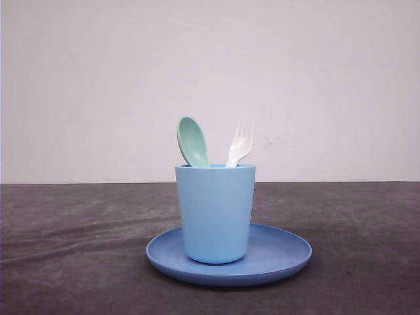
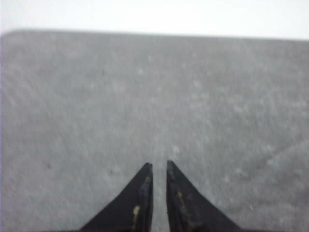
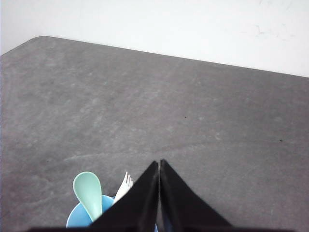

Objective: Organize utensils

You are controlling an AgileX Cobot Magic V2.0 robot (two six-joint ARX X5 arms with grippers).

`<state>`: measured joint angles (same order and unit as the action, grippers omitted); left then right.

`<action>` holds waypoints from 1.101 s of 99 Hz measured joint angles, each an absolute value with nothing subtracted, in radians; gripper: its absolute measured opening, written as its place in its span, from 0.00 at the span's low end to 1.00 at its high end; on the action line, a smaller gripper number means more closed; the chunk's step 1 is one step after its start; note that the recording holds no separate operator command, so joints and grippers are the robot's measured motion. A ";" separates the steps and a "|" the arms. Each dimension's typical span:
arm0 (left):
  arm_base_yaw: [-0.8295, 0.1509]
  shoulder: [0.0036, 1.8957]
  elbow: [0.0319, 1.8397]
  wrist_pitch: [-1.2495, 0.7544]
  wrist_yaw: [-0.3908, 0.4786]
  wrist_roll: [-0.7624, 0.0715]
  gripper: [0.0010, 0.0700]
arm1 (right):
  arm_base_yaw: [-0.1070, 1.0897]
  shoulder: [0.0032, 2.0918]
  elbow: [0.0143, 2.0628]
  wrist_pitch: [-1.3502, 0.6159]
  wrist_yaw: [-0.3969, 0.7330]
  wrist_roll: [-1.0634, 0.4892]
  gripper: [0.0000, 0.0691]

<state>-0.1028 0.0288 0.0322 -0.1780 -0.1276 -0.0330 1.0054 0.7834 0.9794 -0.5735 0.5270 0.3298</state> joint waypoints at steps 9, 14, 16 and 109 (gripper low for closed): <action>-0.101 0.017 0.032 -0.178 -0.128 -0.014 0.02 | 1.005 0.783 0.979 -0.572 0.527 0.330 0.00; -0.101 0.008 0.032 -0.178 -0.129 -0.010 0.02 | 1.005 0.783 0.979 -0.572 0.527 0.330 0.00; -0.100 0.005 0.032 -0.178 -0.129 -0.009 0.02 | 1.005 0.783 0.979 -0.572 0.527 0.330 0.00; -0.100 0.004 0.032 -0.178 -0.128 0.000 0.02 | 1.005 0.783 0.979 -0.572 0.527 0.330 0.00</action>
